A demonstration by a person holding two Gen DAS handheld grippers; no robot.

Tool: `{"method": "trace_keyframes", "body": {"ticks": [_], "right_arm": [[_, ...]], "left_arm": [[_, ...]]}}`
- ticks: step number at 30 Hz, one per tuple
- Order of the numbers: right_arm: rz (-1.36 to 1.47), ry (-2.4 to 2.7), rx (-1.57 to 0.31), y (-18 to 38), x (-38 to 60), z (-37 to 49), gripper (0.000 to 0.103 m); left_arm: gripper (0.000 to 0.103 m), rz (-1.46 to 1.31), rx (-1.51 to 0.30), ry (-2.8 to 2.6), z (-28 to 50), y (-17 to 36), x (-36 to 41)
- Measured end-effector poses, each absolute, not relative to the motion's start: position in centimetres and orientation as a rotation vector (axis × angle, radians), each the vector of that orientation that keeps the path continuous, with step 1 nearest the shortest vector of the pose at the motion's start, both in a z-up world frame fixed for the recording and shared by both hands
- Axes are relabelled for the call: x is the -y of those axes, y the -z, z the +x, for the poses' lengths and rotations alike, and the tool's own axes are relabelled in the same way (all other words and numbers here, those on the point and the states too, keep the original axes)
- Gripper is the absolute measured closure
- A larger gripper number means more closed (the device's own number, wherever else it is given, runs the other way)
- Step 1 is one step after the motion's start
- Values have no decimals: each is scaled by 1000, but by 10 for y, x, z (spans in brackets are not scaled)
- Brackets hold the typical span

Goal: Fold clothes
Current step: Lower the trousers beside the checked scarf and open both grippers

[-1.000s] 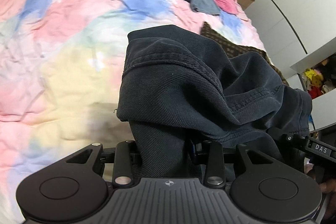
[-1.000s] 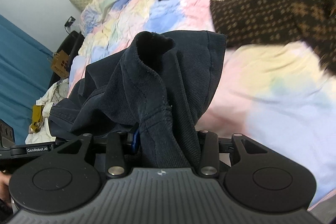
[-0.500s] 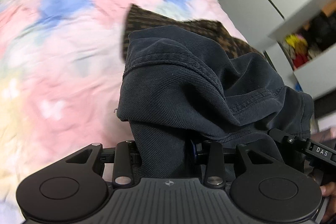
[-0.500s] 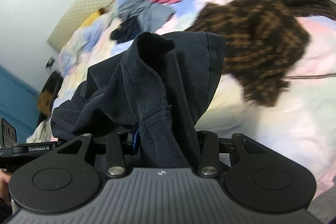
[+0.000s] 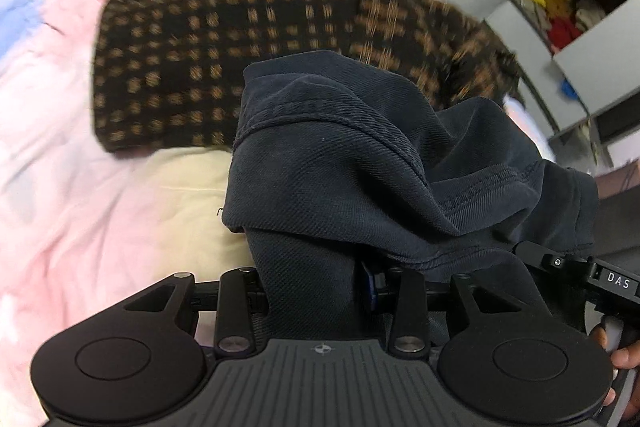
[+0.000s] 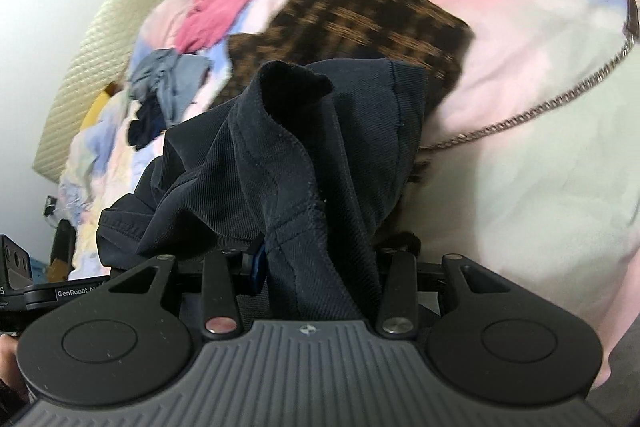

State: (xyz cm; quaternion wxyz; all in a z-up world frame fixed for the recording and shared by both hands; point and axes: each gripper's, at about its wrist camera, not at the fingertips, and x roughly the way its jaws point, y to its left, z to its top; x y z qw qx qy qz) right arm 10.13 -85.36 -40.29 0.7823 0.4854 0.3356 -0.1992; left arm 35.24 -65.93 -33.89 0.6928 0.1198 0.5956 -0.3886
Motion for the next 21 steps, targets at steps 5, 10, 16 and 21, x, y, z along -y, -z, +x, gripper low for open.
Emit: {"method": "trace_keyframes", "body": {"ticks": [5,10,16,21], "right_arm": [[1089,453,-735,444,861,101,59],[1096,467,-738,460,869,106,53],[1119,477,-760,455,869,108,48],[1116,518,-782,437,863,106,38]], "left_arm": [[59,323,-1351,854,370,377,686],[47,349,-1367,821,380,393,699],[35,341,-1396,777,384,387,692],[29,347,-1386,740,380,362,673]]}}
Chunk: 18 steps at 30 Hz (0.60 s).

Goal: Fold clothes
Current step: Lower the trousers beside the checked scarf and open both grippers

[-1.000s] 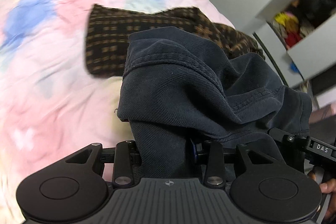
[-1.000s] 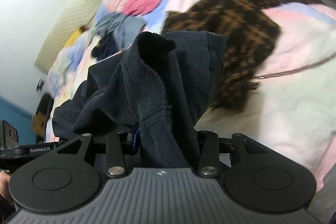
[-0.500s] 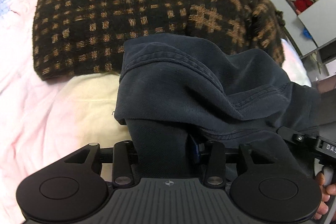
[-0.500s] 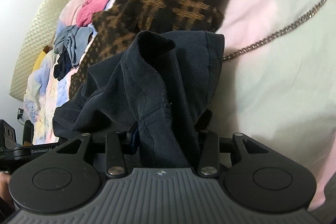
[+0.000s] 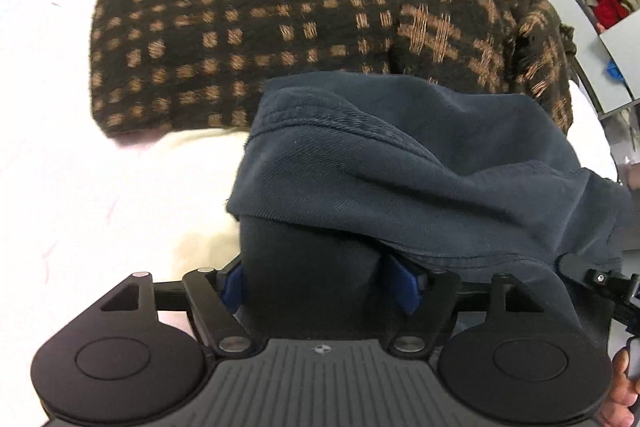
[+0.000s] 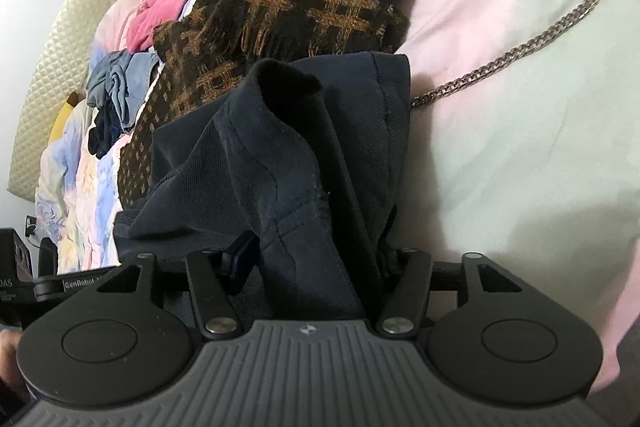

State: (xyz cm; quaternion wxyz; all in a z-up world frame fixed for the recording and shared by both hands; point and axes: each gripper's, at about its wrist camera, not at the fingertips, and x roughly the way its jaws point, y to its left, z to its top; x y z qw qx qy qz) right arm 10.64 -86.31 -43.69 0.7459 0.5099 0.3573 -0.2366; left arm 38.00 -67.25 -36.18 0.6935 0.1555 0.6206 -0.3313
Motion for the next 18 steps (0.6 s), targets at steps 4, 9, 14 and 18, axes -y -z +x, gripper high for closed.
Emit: {"method": "trace_keyframes", "body": {"ticks": [4,9,14,18], "right_arm": [[1065,587,-775,413,861,97,18],[1001,634,-750,377,855,84,10],[916,671,-694,326,836,71,8],[856,686,-658,287,809,65,3]], "left_arm": [[20,307,-1338,745,377,327,660],[11,302,-1255,767,360,270,641],[6,329,-1201,808,339,222,623],[3,369,-1156,850,321,192,607]]}}
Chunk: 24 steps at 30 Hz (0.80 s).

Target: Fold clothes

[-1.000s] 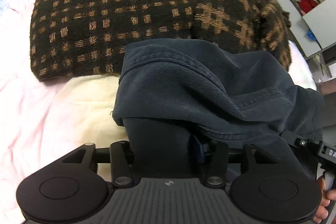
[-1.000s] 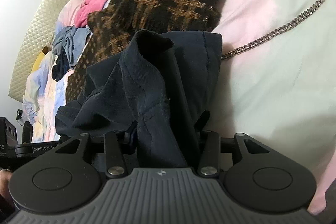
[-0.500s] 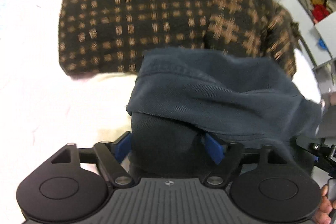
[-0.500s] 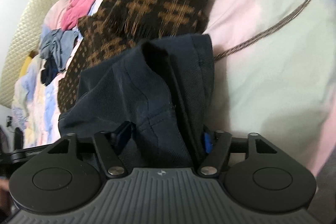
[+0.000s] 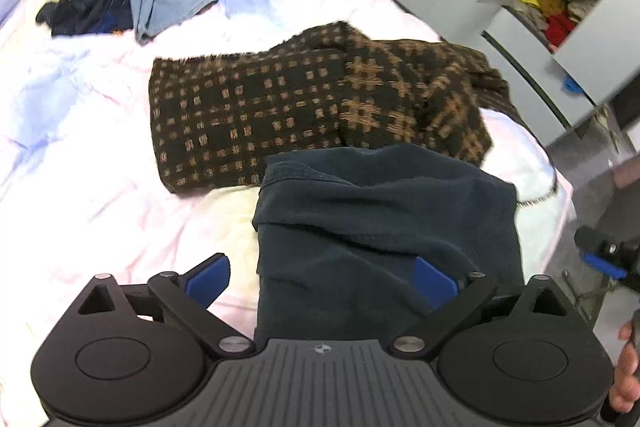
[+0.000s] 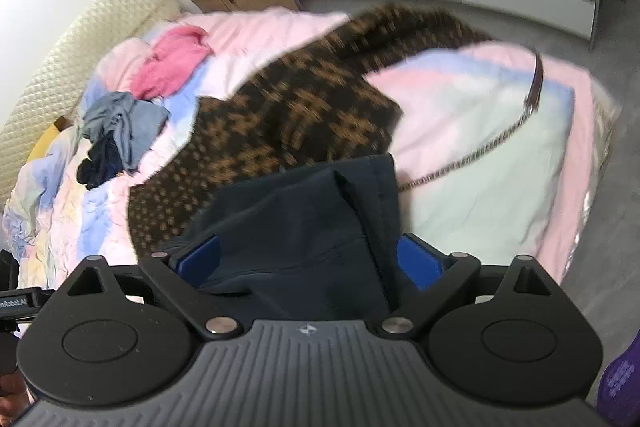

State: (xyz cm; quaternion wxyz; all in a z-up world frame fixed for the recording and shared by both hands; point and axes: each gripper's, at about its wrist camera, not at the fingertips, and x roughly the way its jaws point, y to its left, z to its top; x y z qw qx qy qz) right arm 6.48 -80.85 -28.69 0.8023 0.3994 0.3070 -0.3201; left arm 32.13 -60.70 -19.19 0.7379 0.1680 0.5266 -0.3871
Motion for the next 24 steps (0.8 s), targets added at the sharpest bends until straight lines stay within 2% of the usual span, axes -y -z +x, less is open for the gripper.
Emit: {"method": "trace_keyframes", "body": {"ticks": [9,16,24], "right_arm": [[778,685,-593,220,731,55,1],[723,687,-573,180,677,49,0],[664,684,-567,146,622,42,0]], "left_arm": [[2,376,-1046,955,283,137,571],[1,368,-893,940,252,91,522],[0,323,-872,937,233,63,461]]}}
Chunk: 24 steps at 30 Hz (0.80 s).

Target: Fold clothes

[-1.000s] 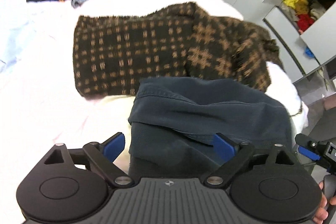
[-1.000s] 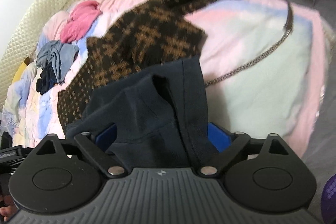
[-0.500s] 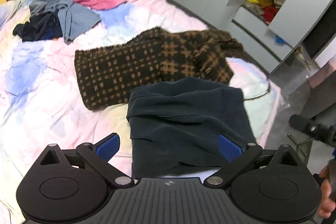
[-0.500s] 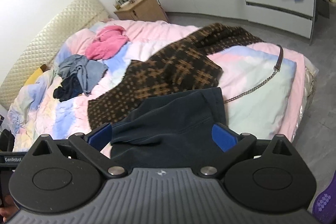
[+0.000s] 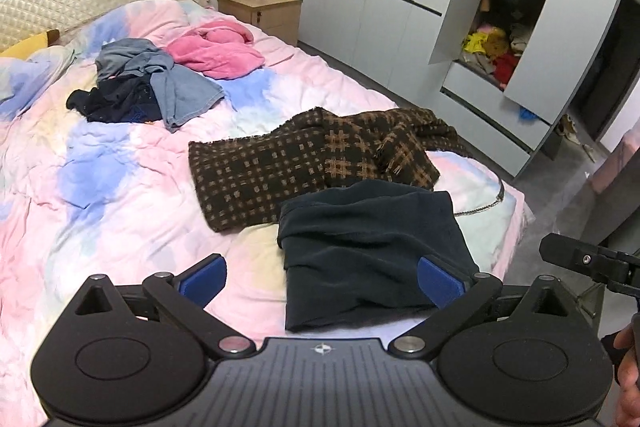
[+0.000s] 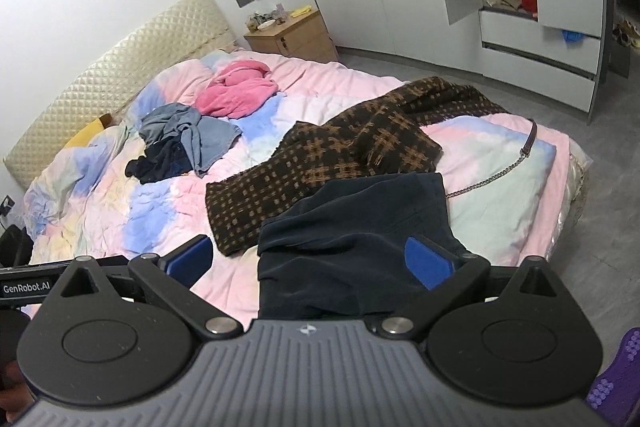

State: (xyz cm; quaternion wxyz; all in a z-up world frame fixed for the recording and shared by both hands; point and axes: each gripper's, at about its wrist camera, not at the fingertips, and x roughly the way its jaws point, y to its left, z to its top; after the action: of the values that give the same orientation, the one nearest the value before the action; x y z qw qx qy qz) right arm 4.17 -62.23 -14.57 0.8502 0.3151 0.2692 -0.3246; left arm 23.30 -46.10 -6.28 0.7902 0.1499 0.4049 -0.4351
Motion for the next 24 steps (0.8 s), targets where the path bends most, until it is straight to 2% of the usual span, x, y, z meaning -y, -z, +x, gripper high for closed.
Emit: {"method": "trace_keyframes", "body": {"ticks": [13,24], "right_arm": [[585,736,-555,114,547,21,0],[521,727,-596,107,530,25,0]], "left_arm": [[0,290,-783,961,187,12,385],[0,295,-801,923,177,11,364]]}}
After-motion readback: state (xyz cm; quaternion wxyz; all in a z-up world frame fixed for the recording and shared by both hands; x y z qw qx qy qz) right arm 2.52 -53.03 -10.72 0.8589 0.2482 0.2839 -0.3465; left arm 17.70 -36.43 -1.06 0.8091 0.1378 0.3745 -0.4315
